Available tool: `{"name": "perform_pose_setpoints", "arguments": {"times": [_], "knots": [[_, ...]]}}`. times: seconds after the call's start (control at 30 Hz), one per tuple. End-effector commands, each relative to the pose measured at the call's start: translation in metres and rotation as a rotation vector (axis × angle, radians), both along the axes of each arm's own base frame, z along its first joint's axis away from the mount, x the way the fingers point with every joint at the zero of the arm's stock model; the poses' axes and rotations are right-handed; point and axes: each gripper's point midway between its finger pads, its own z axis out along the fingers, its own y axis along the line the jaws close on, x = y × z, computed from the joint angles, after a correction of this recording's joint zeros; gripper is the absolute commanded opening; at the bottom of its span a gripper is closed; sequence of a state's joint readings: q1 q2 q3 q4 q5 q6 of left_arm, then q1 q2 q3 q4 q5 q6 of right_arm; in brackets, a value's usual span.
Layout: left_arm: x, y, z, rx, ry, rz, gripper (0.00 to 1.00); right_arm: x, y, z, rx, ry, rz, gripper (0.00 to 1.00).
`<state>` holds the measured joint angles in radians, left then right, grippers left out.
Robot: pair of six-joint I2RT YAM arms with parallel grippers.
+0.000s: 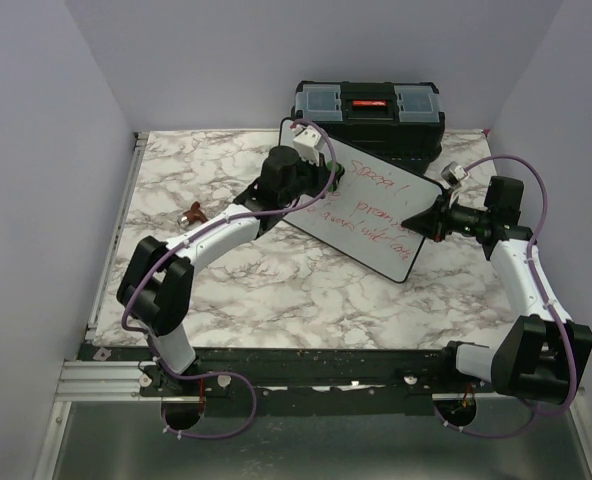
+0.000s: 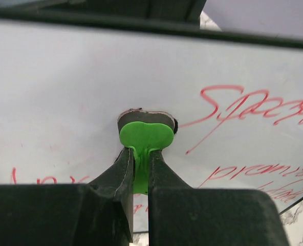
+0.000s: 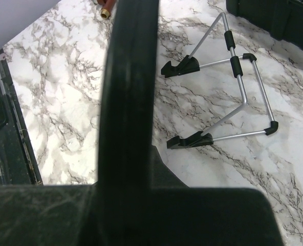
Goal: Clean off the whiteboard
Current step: Erase the whiteboard at the whiteboard stand.
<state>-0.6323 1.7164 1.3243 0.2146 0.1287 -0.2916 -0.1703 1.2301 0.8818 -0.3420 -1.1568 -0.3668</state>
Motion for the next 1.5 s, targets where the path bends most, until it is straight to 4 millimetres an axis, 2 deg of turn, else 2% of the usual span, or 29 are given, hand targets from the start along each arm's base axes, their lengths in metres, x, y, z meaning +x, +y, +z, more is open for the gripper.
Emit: {"name": "perform_pose_setpoints", "arguments": {"times": [0.0, 0.07, 0.17, 0.5, 0.63, 0.7, 0.8, 1.07, 1.2, 1.3, 1.47], "knots": [[-0.013, 0.008, -0.067, 0.07, 0.132, 0.0, 0.0, -0.03, 0.026, 0.007, 0.07, 0.004, 0.16, 0.0], [-0.015, 0.007, -0.068, 0.066, 0.135, -0.006, 0.0, -0.03, 0.025, 0.007, 0.069, 0.004, 0.159, 0.01], [-0.013, 0.006, -0.056, 0.058, 0.117, -0.008, 0.0, -0.03, 0.025, 0.006, 0.068, 0.004, 0.158, 0.01], [0.007, -0.001, 0.036, -0.002, -0.026, -0.009, 0.0, -0.03, 0.025, 0.007, 0.068, 0.003, 0.157, 0.01], [0.009, -0.004, 0.053, -0.006, -0.046, -0.017, 0.0, -0.03, 0.025, 0.007, 0.069, 0.003, 0.158, 0.01], [0.009, -0.005, 0.053, -0.008, -0.042, -0.021, 0.0, -0.03, 0.025, 0.007, 0.067, -0.001, 0.158, 0.01], [0.005, -0.008, 0.039, -0.012, -0.009, -0.041, 0.0, -0.03, 0.025, 0.007, 0.069, 0.004, 0.159, 0.01], [-0.022, -0.017, -0.032, 0.0, 0.12, -0.077, 0.0, -0.03, 0.025, 0.006, 0.069, 0.005, 0.159, 0.01], [-0.03, -0.016, -0.05, -0.002, 0.151, -0.073, 0.0, -0.03, 0.025, 0.006, 0.071, 0.009, 0.159, 0.01], [-0.032, -0.017, -0.048, -0.021, 0.155, -0.08, 0.0, -0.03, 0.026, 0.005, 0.071, 0.009, 0.16, 0.01], [-0.029, -0.023, -0.012, -0.123, 0.14, -0.111, 0.0, -0.03, 0.025, 0.006, 0.068, 0.006, 0.158, 0.01]]}}
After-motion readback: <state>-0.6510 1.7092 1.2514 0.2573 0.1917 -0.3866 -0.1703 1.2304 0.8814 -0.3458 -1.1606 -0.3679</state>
